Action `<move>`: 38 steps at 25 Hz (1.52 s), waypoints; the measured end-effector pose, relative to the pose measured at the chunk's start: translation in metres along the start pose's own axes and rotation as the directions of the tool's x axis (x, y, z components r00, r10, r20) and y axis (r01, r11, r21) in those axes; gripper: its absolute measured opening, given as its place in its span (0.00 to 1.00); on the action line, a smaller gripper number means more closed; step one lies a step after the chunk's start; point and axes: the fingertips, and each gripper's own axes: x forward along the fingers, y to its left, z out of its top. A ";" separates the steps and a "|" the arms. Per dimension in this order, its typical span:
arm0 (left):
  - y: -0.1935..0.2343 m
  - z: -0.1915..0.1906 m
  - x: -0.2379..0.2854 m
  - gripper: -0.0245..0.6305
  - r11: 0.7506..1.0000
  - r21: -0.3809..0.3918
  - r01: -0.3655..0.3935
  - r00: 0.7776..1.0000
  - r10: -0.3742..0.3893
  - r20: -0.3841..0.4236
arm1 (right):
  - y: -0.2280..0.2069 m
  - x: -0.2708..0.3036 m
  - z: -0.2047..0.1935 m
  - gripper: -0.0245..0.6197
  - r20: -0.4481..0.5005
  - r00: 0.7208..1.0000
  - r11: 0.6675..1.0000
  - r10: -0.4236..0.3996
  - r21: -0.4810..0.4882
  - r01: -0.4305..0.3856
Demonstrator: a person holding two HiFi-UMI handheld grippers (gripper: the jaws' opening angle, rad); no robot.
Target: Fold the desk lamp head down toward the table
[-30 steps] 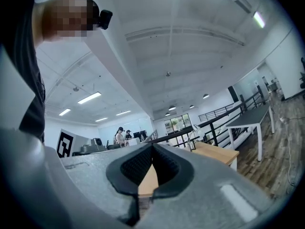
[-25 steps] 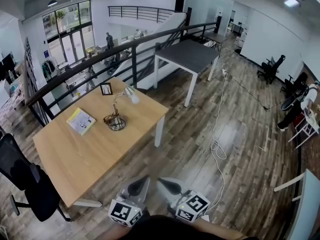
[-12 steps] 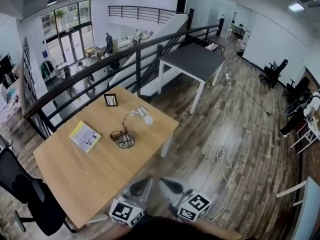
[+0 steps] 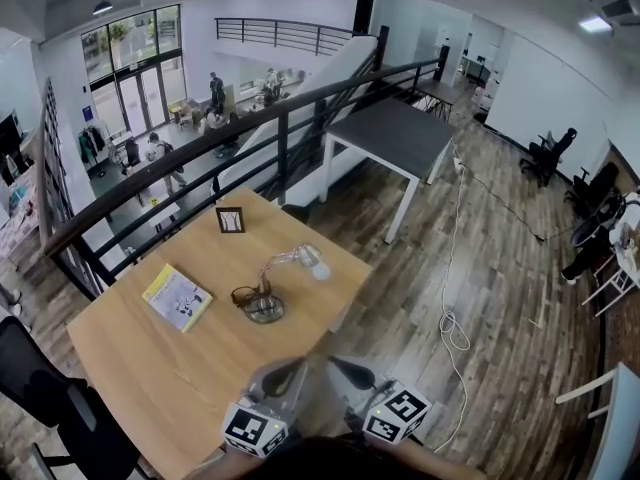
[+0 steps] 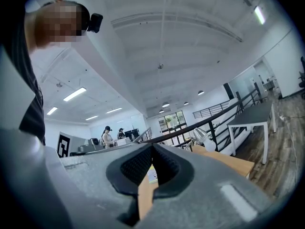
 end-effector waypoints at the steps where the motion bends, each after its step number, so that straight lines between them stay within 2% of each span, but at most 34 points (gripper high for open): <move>1: 0.004 -0.001 0.001 0.04 1.000 0.001 0.000 1.000 0.000 -0.002 | -0.002 0.005 0.000 0.04 0.000 1.000 1.000 0.001 -0.002 -0.001; 11: 0.047 -0.016 0.029 0.04 0.999 -0.014 -0.042 0.999 0.042 -0.027 | -0.030 0.050 0.001 0.04 -0.023 0.998 0.998 0.065 -0.005 -0.065; 16: 0.076 -0.014 0.057 0.04 0.993 -0.011 -0.119 0.992 0.118 -0.034 | -0.062 0.078 0.010 0.04 -0.041 0.992 0.992 0.122 -0.011 -0.123; 20: 0.101 -0.012 0.088 0.04 0.979 -0.012 -0.203 0.979 0.203 -0.024 | -0.095 0.103 0.026 0.04 -0.060 0.980 0.981 0.192 -0.024 -0.193; 25: 0.127 -0.009 0.123 0.04 0.953 -0.013 -0.302 0.953 0.302 0.002 | -0.131 0.132 0.039 0.04 -0.102 0.953 0.955 0.285 -0.049 -0.291; 30: 0.142 -0.007 0.143 0.04 0.908 -0.015 -0.418 0.907 0.419 0.037 | -0.161 0.153 0.042 0.06 -0.165 0.911 0.918 0.379 -0.053 -0.392; 35: 0.151 -0.014 0.150 0.04 0.862 -0.039 -0.506 0.861 0.507 0.024 | -0.188 0.174 0.036 0.13 -0.207 0.892 0.904 0.403 -0.062 -0.423; 38: 0.158 -0.020 0.147 0.04 0.834 -0.048 -0.549 0.834 0.551 0.024 | -0.194 0.184 0.026 0.18 -0.252 0.870 0.891 0.424 -0.057 -0.451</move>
